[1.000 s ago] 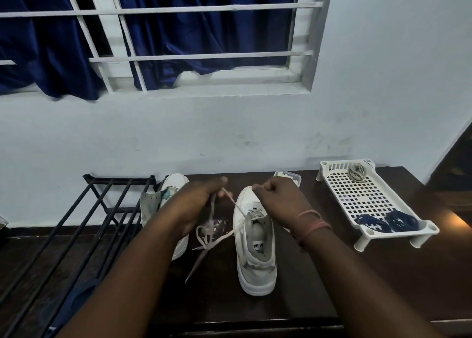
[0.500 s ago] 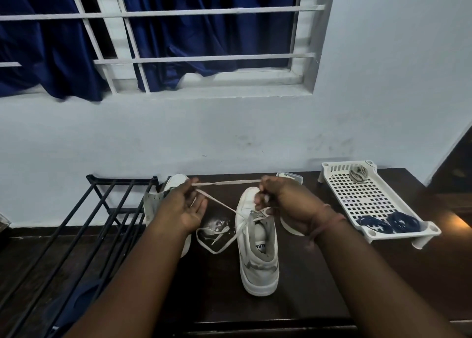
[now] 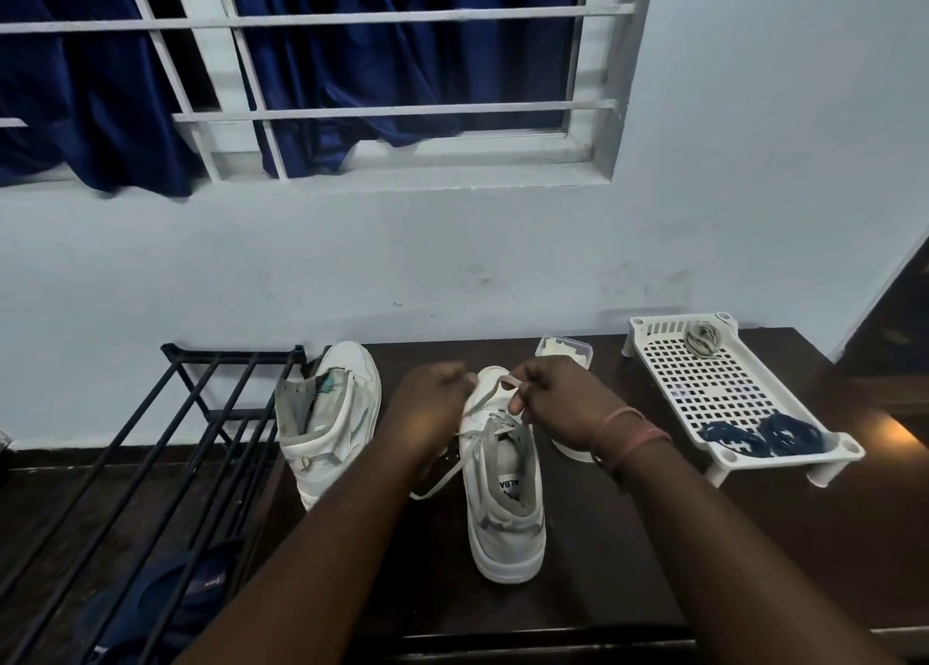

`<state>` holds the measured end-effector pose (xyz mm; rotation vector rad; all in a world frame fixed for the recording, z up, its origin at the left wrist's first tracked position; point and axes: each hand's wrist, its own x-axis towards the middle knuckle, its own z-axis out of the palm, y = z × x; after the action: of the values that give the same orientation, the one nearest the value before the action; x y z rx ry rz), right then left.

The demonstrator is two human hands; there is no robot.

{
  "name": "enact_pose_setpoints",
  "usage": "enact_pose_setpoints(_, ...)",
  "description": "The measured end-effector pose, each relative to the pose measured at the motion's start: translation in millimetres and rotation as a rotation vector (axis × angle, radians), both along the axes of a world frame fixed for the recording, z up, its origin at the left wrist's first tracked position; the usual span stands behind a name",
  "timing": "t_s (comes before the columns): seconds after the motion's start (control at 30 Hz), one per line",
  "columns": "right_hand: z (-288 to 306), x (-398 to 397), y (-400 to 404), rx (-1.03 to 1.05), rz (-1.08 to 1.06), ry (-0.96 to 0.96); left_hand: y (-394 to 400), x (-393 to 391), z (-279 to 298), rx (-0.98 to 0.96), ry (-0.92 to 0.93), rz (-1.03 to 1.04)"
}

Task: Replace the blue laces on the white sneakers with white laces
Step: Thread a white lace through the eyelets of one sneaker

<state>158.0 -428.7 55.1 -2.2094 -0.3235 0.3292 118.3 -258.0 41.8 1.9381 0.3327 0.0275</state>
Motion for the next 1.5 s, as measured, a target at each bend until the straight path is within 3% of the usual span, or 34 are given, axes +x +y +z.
enact_pose_setpoints(0.07, -1, -2, 1, -0.048, 0.037, -0.089, -10, -7, 2, 0.268, -0.239, -0.162)
enact_pose_setpoints(0.13, 0, -4, 1, -0.031, 0.03, -0.147, -11, -9, 3, 0.408, -0.37, -0.164)
enact_pose_setpoints(0.2, 1, -3, -1, -0.046, 0.028, -0.201, -8, -10, 2, 0.467, -0.435, -0.138)
enact_pose_setpoints(0.3, 0, 0, -4, -0.041, 0.038, -0.197, -7, -11, 5, 0.594, -0.391, -0.084)
enact_pose_setpoints(0.5, -1, 0, -6, 0.042, -0.009, -0.067, -4, -9, -1, 0.694, -0.301, 0.025)
enact_pose_setpoints(0.6, -1, -2, -3, 0.033, -0.004, -0.073, -10, -11, -3, 0.502, -0.312, -0.161)
enact_pose_setpoints(0.7, -2, 2, -5, 0.024, -0.079, -0.064, -18, -10, -2, 0.472, -0.282, -0.219)
enact_pose_setpoints(0.8, -7, 5, -13, -0.123, -0.125, 0.096, -22, -6, -6, 0.46, -0.246, -0.144)
enact_pose_setpoints(0.9, -14, -6, -11, -0.132, -0.116, 0.317, -25, -1, -14, 0.424, -0.168, -0.085)
enact_pose_setpoints(1.0, -30, -3, -9, -0.128, -0.125, 0.348, -30, 3, -23, 0.44, -0.126, -0.105)
enact_pose_setpoints(1.17, -39, 2, -19, 0.204, -0.263, 0.739, -37, -3, -28, 0.663, -0.192, -0.128)
enact_pose_setpoints(1.33, -43, 3, -24, 0.374, -0.304, 0.863, -38, -7, -29, 0.968, -0.26, -0.163)
enact_pose_setpoints(1.5, -39, 3, -28, 0.447, -0.308, 0.91, -42, -10, -33, 0.98, -0.23, -0.145)
